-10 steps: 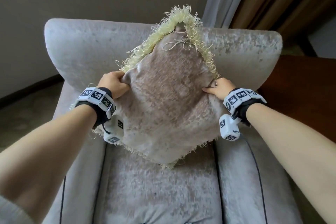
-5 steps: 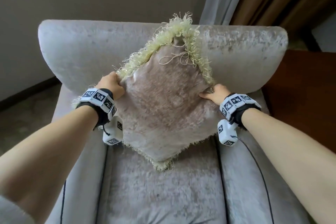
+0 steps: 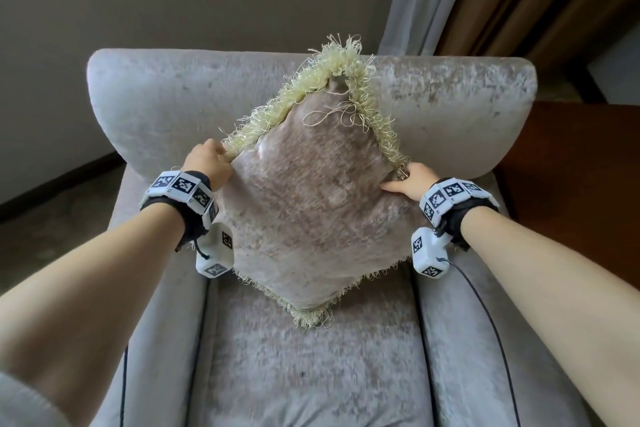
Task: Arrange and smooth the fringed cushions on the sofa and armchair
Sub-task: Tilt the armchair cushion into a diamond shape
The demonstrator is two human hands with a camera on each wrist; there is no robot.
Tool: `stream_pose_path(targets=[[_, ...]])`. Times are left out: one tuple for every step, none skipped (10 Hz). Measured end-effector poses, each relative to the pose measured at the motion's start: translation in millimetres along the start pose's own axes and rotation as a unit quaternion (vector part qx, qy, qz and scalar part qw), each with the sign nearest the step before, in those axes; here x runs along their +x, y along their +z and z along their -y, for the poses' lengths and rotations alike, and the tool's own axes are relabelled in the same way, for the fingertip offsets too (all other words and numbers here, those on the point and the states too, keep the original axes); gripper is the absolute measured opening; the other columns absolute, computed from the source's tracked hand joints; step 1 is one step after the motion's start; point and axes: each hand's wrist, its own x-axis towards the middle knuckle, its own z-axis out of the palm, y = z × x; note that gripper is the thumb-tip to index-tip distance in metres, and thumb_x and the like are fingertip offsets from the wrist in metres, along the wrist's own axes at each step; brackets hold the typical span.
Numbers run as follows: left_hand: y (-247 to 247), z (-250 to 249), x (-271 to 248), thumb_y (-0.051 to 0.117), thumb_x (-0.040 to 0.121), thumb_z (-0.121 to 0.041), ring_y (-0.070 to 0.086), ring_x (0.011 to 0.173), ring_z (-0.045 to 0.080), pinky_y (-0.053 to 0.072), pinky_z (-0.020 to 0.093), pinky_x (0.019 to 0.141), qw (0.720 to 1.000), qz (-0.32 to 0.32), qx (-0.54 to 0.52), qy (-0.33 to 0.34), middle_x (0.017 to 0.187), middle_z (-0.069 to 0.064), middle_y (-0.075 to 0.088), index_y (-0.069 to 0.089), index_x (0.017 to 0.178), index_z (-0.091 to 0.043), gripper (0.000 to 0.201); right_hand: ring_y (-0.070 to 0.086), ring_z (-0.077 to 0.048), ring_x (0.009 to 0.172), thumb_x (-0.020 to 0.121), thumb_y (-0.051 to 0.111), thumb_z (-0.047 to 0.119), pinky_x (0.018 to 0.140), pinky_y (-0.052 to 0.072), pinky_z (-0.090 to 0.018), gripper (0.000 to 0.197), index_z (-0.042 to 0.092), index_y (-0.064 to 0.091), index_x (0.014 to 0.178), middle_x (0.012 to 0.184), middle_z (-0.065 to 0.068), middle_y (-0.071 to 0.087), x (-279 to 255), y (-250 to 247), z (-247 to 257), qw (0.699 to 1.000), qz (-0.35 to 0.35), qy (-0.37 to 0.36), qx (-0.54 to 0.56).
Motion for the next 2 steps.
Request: stream_pose_path(targets=[[-10.2, -6.6, -5.4, 0.053, 0.091, -0.033, 0.054, 0.109, 0.033, 0.043, 0.037, 0.088, 1.000, -0.004, -0.020, 0.017, 0.121, 0.017, 0.056, 0.056, 0.114, -0.006, 0.035, 0.060, -0.032, 0.095, 0.086, 0.064, 0.031, 0.079, 0.042, -0.030, 0.037, 0.003, 0.061, 0.111, 0.102, -0.014, 0.065, -7.6, -6.8, 3.0, 0.999, -0.025, -0.016, 0.022], [-18.5, -18.0, -15.5, 0.055, 0.089, -0.020, 0.058, 0.106, 0.029, 0.047, 0.034, 0.085, 0.998, 0.044, -0.010, 0.049, 0.117, 0.013, 0.062, 0.060, 0.110, -0.009, 0.024, 0.051, -0.028, 0.060, 0.092, 0.052, 0.037, 0.071, 0.040, -0.031, 0.040, 0.000, 0.059, 0.080, 0.065, -0.014, 0.054, -21.6, -14.4, 11.9, 0.998, -0.046, -0.007, 0.051]])
